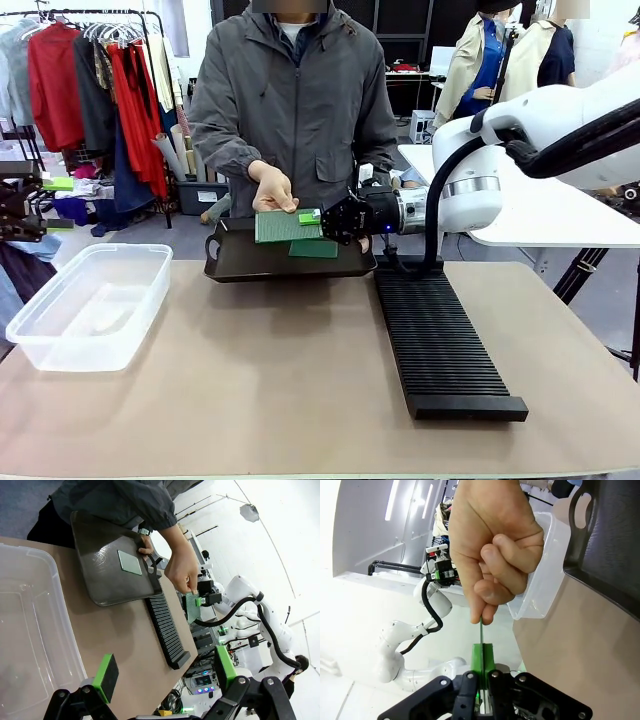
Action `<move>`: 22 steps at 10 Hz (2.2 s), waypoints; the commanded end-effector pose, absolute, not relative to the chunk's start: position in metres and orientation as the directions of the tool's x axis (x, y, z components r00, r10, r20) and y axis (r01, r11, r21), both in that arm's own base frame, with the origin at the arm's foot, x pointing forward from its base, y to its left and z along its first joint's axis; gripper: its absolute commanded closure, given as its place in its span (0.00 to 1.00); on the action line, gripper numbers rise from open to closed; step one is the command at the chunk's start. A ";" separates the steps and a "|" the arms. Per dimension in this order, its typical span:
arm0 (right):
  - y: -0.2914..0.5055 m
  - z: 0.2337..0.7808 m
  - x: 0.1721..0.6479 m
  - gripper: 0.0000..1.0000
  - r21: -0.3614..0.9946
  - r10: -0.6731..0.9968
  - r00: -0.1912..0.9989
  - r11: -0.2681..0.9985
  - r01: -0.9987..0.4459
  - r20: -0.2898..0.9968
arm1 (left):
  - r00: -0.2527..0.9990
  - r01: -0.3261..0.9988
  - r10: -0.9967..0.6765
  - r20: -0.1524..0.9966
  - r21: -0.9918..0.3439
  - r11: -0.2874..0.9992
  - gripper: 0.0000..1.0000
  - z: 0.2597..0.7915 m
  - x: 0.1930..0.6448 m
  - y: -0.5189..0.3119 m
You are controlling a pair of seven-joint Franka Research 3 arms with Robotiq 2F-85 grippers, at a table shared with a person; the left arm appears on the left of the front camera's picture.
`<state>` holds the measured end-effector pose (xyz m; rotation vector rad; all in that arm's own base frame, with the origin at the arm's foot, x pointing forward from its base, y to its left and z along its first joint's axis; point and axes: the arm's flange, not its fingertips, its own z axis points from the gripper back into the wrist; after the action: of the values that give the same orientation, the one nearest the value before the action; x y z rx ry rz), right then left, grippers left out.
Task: Sort PCBs into racks and boxes based on the side picked up.
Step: Pick up the Blank PCB handed by the Human, then if the short side of the Blank PCB is picked up, insert it into the PCB Rack ; if the long side is picked up, place it in the Organizing box.
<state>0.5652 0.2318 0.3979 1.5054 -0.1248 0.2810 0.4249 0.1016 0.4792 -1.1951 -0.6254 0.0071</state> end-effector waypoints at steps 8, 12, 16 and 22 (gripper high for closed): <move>0.231 0.398 0.565 1.00 0.965 0.091 0.963 0.044 -0.260 0.255 | 0.836 0.312 0.321 0.445 -0.867 0.388 0.00 0.481 0.425 0.103; 0.231 0.398 0.565 1.00 0.965 0.091 0.963 0.044 -0.260 0.255 | 0.836 0.312 0.321 0.445 -0.867 0.388 0.00 0.481 0.425 0.103; 0.231 0.398 0.565 1.00 0.965 0.091 0.963 0.044 -0.260 0.255 | 0.836 0.312 0.321 0.445 -0.867 0.388 0.00 0.481 0.425 0.103; 0.231 0.398 0.565 1.00 0.965 0.091 0.963 0.044 -0.260 0.255 | 0.836 0.312 0.321 0.445 -0.867 0.388 0.00 0.481 0.425 0.103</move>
<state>0.5662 0.2298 0.3976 1.5029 -0.1287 0.2766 0.4249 0.1017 0.4792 -1.1951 -0.6254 0.0071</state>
